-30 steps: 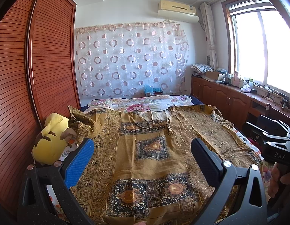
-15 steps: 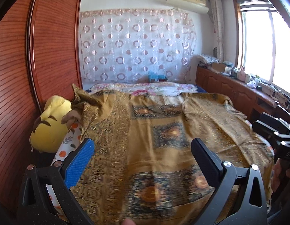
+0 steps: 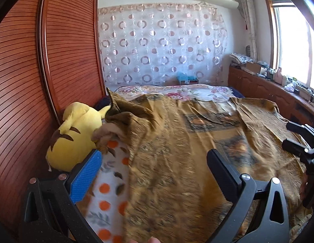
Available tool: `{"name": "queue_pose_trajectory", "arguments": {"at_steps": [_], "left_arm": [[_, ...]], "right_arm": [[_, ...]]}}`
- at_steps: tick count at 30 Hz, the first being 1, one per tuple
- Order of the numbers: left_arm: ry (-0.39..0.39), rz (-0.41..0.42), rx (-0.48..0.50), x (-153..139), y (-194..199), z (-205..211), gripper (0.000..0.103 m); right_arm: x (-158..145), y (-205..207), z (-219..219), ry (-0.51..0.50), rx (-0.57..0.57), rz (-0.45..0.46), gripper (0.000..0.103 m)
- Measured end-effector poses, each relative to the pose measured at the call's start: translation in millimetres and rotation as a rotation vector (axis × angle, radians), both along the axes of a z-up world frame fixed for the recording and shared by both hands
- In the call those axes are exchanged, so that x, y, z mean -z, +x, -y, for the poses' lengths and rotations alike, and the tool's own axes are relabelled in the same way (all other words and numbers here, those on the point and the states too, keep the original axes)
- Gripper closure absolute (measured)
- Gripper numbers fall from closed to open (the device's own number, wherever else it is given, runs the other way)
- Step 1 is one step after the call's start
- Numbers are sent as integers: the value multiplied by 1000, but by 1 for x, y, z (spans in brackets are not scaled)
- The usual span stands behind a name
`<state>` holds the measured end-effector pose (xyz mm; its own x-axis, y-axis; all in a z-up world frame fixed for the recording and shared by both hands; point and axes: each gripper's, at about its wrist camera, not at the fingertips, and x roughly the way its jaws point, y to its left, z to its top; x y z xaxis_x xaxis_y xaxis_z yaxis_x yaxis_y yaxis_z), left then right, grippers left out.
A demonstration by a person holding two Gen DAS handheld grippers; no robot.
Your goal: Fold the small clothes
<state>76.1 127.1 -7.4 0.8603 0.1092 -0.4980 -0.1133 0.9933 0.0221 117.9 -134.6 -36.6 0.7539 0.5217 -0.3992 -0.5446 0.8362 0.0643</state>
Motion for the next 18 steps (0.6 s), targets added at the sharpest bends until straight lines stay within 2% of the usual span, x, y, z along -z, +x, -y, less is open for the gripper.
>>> {"name": "queue_pose_trajectory", "arguments": {"at_steps": [6, 11, 17, 18], "left_arm": [[39, -53, -13, 6, 36, -37, 0], [-25, -98, -33, 11, 73, -75, 0], [-47, -177, -39, 24, 115, -102, 0], [-52, -186, -34, 27, 121, -106, 3]], "right_arm": [[0, 25, -17, -72, -28, -40, 2], [-5, 35, -22, -76, -48, -87, 2], [-18, 55, -37, -93, -63, -87, 2], [-20, 57, -38, -91, -68, -89, 2]]}}
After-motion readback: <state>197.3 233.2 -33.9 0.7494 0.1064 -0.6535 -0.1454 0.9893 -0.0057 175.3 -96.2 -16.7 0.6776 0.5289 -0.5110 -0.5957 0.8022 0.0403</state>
